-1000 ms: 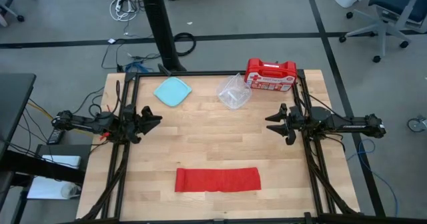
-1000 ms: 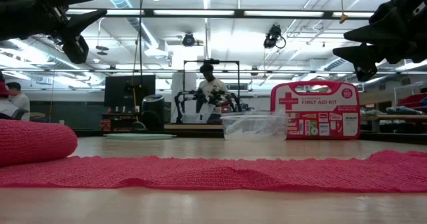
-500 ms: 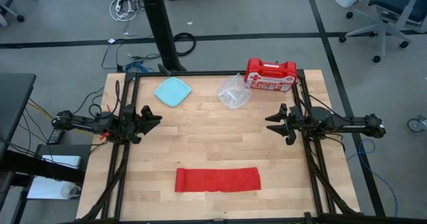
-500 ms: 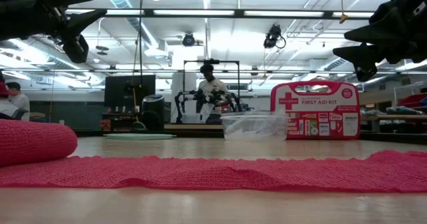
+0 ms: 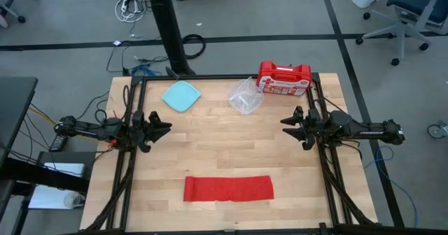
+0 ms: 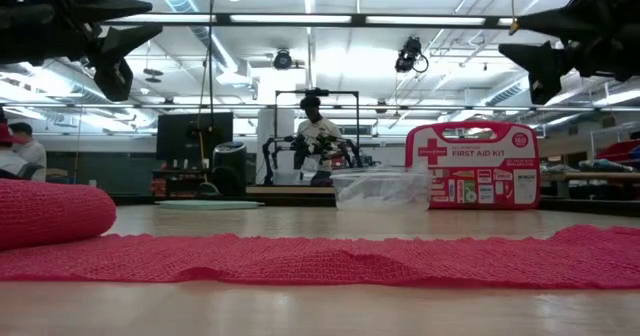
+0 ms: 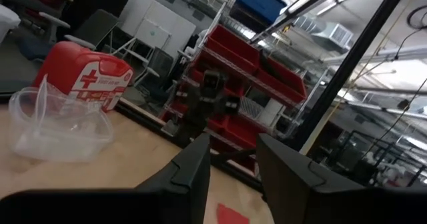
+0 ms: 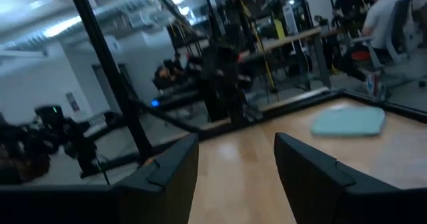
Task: Roll bandage
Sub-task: Roll the red bandage
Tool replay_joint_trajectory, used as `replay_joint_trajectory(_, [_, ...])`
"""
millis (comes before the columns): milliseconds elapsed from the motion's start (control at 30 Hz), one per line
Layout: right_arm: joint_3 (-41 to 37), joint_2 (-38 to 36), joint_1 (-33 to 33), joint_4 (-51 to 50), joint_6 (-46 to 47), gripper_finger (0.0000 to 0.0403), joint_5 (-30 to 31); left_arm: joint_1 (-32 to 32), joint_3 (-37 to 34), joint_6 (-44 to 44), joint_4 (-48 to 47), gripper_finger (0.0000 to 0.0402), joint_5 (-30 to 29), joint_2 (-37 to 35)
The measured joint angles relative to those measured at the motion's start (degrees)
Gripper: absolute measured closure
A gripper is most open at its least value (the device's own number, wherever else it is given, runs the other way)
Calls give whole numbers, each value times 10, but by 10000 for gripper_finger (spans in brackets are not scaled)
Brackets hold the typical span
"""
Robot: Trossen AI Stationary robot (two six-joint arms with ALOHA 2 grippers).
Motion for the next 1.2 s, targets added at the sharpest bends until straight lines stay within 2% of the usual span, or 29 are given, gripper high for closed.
replay_joint_trajectory(333, [0, 5, 0, -4, 52, 206, 35, 0, 11, -2, -125, 275, 0, 11])
replay_joint_trajectory(733, [0, 16, 0, -6, 72, 209, 33, 0, 38, 16, -125, 275, 0, 74])
replay_joint_trajectory(867, [0, 49, 0, -2, 98, 211, 30, 0, 50, 16, -125, 275, 0, 113])
replay_joint_trajectory(1100, [24, 146, 7, 14, 109, 211, 26, 0, 91, 37, -126, 275, 44, 203])
replay_joint_trajectory(1200, [40, 193, 14, 23, 107, 211, 26, 0, 120, 49, -157, 275, 58, 245])
